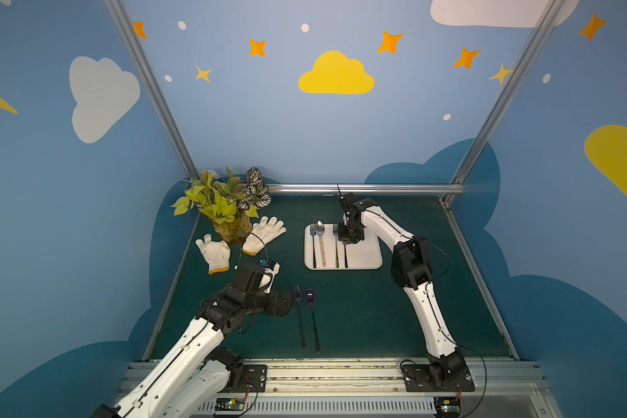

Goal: Set the spoon and fork side by side
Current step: Place the spoon on the tray, then pick up the fork at the center of the board.

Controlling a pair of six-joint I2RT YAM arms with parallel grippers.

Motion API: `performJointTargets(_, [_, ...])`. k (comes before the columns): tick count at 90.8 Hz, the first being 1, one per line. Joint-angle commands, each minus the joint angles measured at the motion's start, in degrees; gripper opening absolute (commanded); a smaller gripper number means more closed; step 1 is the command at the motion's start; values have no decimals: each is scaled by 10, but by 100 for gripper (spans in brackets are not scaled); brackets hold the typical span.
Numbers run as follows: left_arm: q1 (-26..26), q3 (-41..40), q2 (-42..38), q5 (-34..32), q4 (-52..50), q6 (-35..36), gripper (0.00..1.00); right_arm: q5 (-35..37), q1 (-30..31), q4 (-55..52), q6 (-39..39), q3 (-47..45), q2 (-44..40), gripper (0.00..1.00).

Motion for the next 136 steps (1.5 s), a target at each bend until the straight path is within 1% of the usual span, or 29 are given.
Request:
performJointTargets(1, [-2, -2, -1, -3, -6, 4, 100, 5, -3, -3, 5, 15, 14, 0])
performJointTargets(14, [-2, -2, -1, -5, -6, 4, 100, 3, -7, -1, 20, 15, 16, 0])
performJointTargets(35, [-2, -2, 0, -7, -6, 5, 100, 2, -10, 2, 25, 15, 16, 10])
performJointTargets(54, [-2, -2, 1, -8, -6, 4, 100, 2, -10, 2, 23, 15, 12, 14])
performJointTargets(63, [-2, -2, -1, -8, -6, 4, 100, 1, -10, 1, 21, 15, 11, 19])
performJointTargets(69, [-2, -2, 0, -9, -8, 4, 100, 0, -11, 2, 19, 15, 9, 20])
performJointTargets(84, [-2, -1, -1, -11, -9, 4, 100, 1, -11, 0, 13, 14, -8, 23])
performJointTargets(96, [-2, 0, -4, -21, -12, 0, 100, 10, -4, -12, 7, 13, -42, 28])
performJointTargets(105, [-1, 5, -8, -55, -24, -14, 100, 27, 10, -32, 5, 0, -83, 32])
performJointTargets(116, [0, 16, -28, -124, -60, -54, 100, 51, 46, -33, 9, -73, -158, 37])
performJointTargets(129, [8, 30, -80, -198, -112, -120, 100, 65, 119, -22, 34, -182, -249, 39])
performJointTargets(136, [9, 38, -115, -238, -138, -138, 100, 67, 174, 4, 61, -247, -289, 38])
